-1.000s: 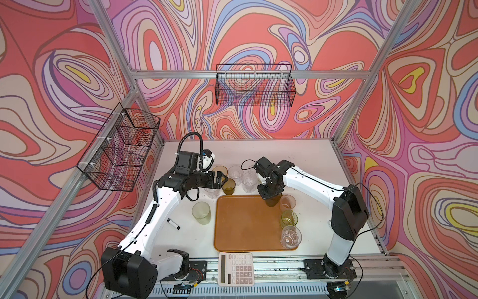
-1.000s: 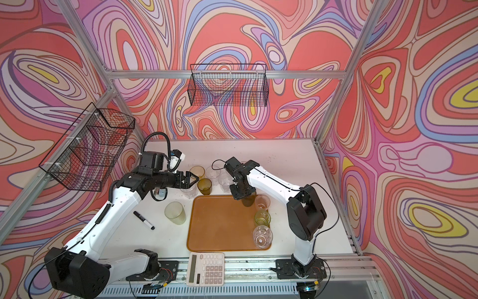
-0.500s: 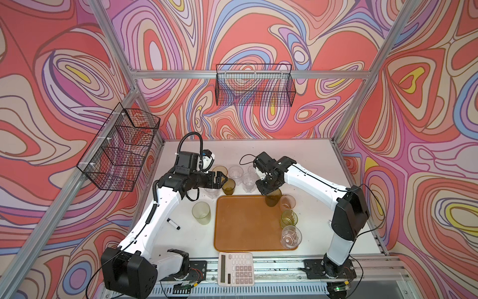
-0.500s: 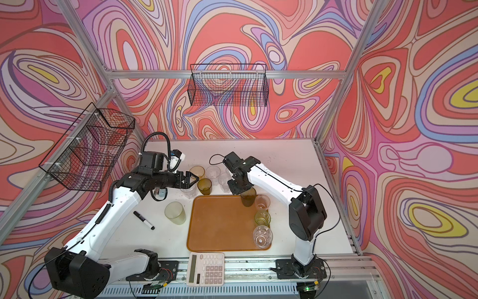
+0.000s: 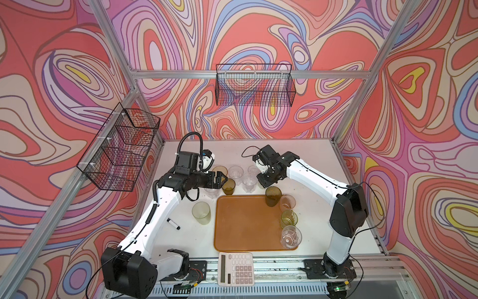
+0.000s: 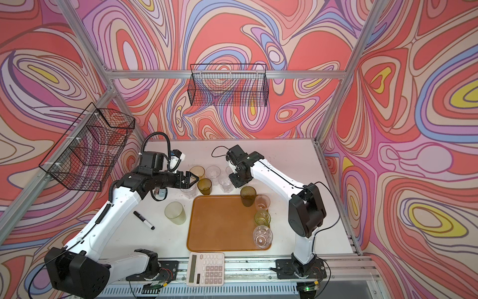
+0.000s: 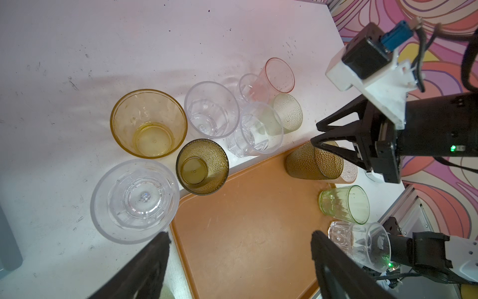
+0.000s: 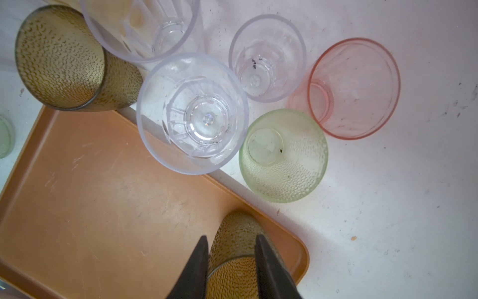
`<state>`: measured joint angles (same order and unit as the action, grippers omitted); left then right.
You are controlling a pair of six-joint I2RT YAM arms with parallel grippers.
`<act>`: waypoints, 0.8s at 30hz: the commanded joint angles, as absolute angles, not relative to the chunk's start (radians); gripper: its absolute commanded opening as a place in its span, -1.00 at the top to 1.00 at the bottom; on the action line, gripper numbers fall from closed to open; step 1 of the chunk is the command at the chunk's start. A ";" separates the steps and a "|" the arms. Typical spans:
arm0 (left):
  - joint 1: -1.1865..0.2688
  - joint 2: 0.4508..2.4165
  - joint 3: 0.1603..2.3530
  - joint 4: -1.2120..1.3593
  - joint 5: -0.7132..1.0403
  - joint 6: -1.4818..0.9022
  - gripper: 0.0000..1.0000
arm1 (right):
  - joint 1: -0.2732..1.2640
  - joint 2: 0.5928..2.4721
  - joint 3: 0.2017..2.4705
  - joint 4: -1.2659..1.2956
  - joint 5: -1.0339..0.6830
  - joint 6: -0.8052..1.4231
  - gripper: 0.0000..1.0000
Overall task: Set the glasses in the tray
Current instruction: 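Open the right gripper and raise it off the olive cup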
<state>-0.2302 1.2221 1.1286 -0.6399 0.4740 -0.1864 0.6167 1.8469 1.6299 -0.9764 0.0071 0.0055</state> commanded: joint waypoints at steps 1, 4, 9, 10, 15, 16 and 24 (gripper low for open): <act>-0.236 1.216 1.139 -0.659 0.479 -0.166 -0.77 | 0.606 1.864 1.618 -0.911 -0.014 -0.032 0.37; -0.236 1.219 1.141 -0.659 0.483 -0.168 -0.76 | 0.599 1.879 1.619 -0.890 -0.020 -0.037 0.37; -0.236 1.216 1.141 -0.659 0.485 -0.167 -0.76 | 0.598 1.914 1.628 -0.887 -0.010 -0.051 0.37; -0.236 1.215 1.140 -0.659 0.485 -0.168 -0.76 | 0.598 1.914 1.625 -0.881 -0.010 -0.052 0.37; -0.236 1.214 1.139 -0.659 0.485 -0.167 -0.76 | 0.597 1.925 1.613 -0.860 -0.008 -0.058 0.37; -0.236 1.214 1.139 -0.658 0.486 -0.167 -0.76 | 0.597 1.927 1.613 -0.859 -0.004 -0.060 0.38; -0.236 1.217 1.139 -0.658 0.489 -0.167 -0.77 | 0.586 1.949 1.593 -0.829 -0.007 -0.063 0.40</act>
<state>-0.2302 1.2221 1.1286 -0.6399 0.4755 -0.1864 0.5957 1.9224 1.6150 -0.8570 -0.0082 -0.0559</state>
